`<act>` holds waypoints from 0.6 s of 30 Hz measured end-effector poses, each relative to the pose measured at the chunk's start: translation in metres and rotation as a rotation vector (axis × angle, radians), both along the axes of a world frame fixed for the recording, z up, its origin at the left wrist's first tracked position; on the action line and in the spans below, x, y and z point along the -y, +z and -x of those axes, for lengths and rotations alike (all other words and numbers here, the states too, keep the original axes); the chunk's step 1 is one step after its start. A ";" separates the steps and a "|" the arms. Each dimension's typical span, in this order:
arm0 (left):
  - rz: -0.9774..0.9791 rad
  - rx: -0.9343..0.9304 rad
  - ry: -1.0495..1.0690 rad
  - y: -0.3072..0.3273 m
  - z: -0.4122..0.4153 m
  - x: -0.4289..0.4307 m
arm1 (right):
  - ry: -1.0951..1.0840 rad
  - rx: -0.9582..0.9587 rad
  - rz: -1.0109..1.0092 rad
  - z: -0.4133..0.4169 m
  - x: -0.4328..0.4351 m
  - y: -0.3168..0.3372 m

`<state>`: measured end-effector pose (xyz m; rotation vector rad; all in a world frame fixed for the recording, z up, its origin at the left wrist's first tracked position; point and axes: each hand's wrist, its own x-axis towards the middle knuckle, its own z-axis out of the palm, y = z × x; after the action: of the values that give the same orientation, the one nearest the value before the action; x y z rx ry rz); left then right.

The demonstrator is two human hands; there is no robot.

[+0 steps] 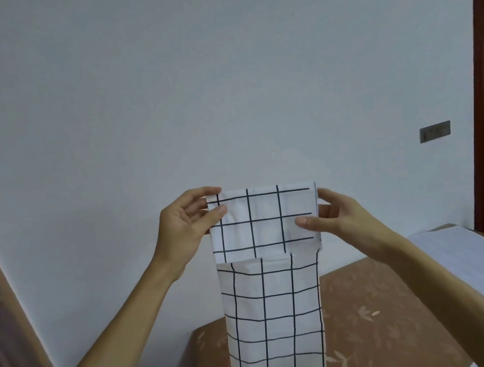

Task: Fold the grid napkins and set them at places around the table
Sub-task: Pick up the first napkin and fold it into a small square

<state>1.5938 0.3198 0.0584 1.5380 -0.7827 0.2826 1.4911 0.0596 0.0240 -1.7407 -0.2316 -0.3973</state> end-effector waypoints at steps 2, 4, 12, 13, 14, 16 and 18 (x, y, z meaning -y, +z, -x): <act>0.026 0.004 -0.015 0.000 -0.001 0.001 | -0.003 -0.021 0.003 -0.001 -0.005 -0.004; 0.032 -0.020 -0.015 -0.001 -0.001 0.002 | -0.054 0.003 -0.031 -0.005 -0.008 -0.008; -0.186 -0.213 -0.175 -0.020 0.001 0.004 | -0.123 0.101 -0.109 -0.009 -0.007 -0.003; -0.206 -0.207 -0.170 -0.023 0.000 0.004 | -0.128 0.103 -0.111 -0.008 -0.006 -0.002; -0.217 -0.198 -0.155 -0.025 -0.001 0.005 | -0.132 0.106 -0.114 -0.008 -0.005 -0.001; -0.210 -0.182 -0.117 -0.026 -0.004 0.006 | -0.129 0.107 -0.115 -0.007 -0.003 -0.001; -0.175 -0.166 -0.088 -0.025 -0.004 0.009 | -0.096 0.085 -0.103 -0.006 -0.001 -0.001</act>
<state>1.5982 0.3105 0.0336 1.6625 -0.7566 0.0200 1.4969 0.0606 0.0233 -1.6393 -0.1854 -0.5447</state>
